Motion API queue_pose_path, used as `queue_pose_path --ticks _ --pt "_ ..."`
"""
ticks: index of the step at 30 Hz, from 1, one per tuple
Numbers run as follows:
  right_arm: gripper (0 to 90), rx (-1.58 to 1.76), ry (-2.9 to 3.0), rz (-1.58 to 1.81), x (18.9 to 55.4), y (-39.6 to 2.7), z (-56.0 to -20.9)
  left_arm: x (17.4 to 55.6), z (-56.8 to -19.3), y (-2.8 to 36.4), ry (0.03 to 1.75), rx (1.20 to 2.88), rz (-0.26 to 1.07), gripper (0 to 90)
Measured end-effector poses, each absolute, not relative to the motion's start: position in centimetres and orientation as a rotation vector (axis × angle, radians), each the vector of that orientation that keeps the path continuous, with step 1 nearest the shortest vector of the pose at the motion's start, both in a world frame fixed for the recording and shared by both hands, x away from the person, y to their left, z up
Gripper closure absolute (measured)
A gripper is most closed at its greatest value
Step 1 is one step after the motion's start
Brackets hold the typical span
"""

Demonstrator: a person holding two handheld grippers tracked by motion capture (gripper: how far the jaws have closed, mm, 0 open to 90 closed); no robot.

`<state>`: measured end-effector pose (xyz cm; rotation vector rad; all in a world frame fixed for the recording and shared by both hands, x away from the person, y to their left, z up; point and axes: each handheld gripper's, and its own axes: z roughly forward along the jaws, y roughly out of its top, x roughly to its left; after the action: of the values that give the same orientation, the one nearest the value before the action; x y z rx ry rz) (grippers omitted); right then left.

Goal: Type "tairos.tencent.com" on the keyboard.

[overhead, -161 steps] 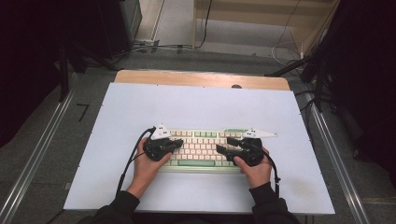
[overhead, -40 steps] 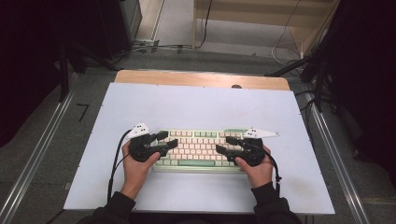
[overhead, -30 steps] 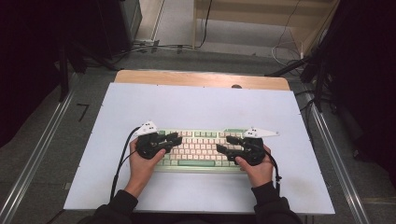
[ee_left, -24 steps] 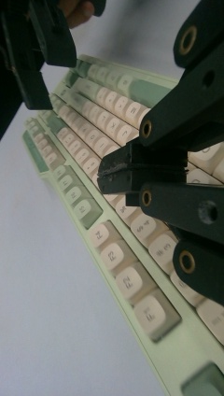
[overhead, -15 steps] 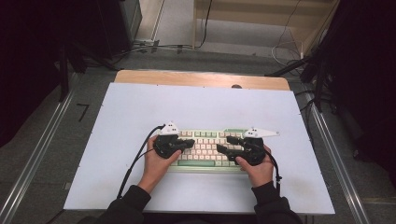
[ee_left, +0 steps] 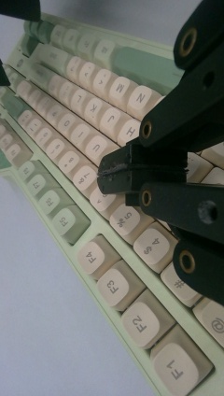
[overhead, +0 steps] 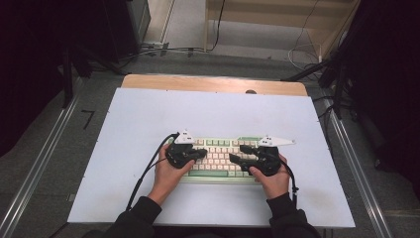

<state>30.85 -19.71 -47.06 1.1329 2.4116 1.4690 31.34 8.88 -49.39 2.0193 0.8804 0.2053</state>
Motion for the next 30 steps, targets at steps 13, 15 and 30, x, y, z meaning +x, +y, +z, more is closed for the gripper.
queue_pose_path --ticks 13,15,30 --pt "35.6 1.138 2.403 1.471 30.8 -19.9 -47.0 30.0 -47.7 12.9 0.921 1.811 0.221 58.6" --pt "35.6 1.137 2.405 1.469 30.8 -19.8 -47.0 29.7 -47.8 13.7 0.933 1.783 0.211 54.0" --pt "51.0 1.083 2.415 1.440 30.4 -19.5 -46.9 27.5 -47.4 17.3 0.987 1.723 0.298 39.4"
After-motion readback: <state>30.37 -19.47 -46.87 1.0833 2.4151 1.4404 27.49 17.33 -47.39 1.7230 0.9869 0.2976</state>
